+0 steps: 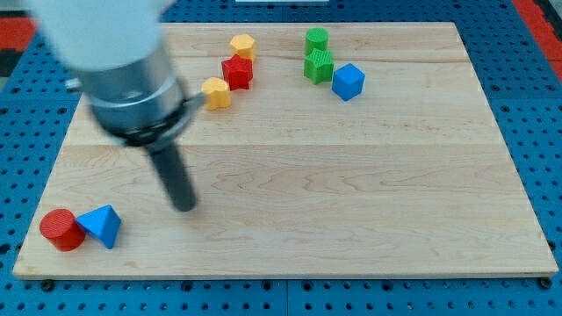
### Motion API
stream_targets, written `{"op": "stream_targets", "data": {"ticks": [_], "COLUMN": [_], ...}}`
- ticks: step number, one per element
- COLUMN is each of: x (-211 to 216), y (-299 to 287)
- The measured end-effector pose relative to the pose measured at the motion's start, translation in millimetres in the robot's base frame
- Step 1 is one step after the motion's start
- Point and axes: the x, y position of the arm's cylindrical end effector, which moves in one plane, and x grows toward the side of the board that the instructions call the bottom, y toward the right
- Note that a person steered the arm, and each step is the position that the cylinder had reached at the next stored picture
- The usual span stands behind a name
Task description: Place blue cube right to the red circle at bottom left
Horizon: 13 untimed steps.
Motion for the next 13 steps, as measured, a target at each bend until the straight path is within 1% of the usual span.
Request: {"op": "stream_targets", "data": {"ticks": [1, 2, 3, 4, 5, 6, 7, 8, 9, 10, 11, 12, 13], "x": [-22.7, -69.7, -131.5, -211.5, -232.9, -216.9, -187.1, -181.8, -175.4, -152.2, -133.2, -111.6, -85.9], "y": [99.5, 203.7, 286.6, 279.9, 226.7, 214.1, 188.8, 146.2, 115.8, 114.8, 101.6, 62.6, 35.8]}}
